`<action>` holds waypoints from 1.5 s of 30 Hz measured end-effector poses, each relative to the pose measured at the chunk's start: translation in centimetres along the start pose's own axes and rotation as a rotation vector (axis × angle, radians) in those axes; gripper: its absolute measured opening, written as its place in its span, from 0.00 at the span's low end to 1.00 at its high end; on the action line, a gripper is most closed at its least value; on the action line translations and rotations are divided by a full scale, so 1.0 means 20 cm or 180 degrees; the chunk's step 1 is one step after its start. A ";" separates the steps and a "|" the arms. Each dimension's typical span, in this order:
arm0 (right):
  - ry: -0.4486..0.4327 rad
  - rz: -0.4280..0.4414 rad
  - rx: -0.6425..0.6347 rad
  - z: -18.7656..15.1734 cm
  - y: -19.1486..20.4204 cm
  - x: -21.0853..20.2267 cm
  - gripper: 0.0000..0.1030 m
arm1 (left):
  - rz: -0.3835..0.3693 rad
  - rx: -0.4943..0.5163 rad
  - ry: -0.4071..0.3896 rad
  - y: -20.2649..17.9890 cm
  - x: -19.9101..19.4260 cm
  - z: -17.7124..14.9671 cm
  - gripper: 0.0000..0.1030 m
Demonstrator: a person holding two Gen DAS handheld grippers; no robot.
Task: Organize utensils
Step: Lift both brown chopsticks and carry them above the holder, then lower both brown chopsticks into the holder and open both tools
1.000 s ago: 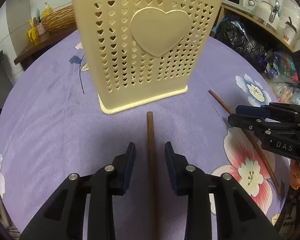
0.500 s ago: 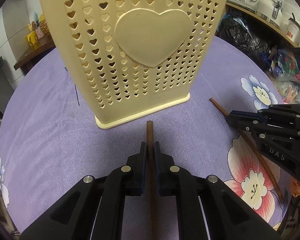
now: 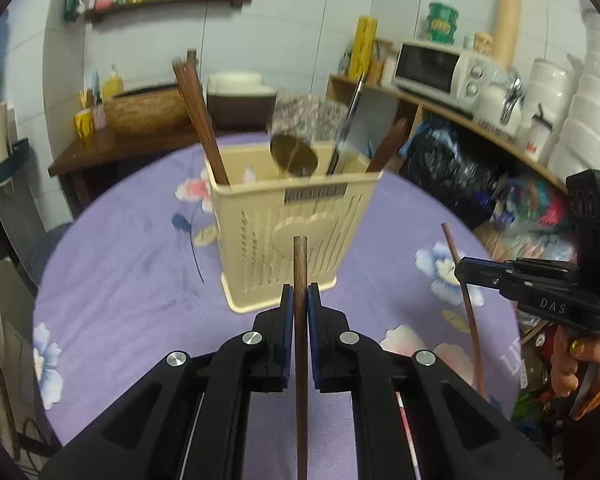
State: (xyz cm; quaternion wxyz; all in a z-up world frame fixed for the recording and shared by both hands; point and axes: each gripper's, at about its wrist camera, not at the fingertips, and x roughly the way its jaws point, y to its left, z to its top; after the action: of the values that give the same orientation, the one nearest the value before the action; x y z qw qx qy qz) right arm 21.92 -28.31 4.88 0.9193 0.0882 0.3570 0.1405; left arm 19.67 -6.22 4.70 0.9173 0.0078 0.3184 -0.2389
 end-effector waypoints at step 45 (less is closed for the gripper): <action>-0.1008 -0.0276 -0.0440 0.81 0.36 -0.14 0.06 | 0.0361 -0.0400 -0.1174 0.14 -0.16 0.72 0.08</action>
State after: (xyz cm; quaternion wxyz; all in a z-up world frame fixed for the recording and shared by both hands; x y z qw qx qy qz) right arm 29.63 -23.30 20.34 0.9731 0.0304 0.2007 0.1093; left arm 27.08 -4.76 17.65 0.9708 -0.0755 0.1583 -0.1639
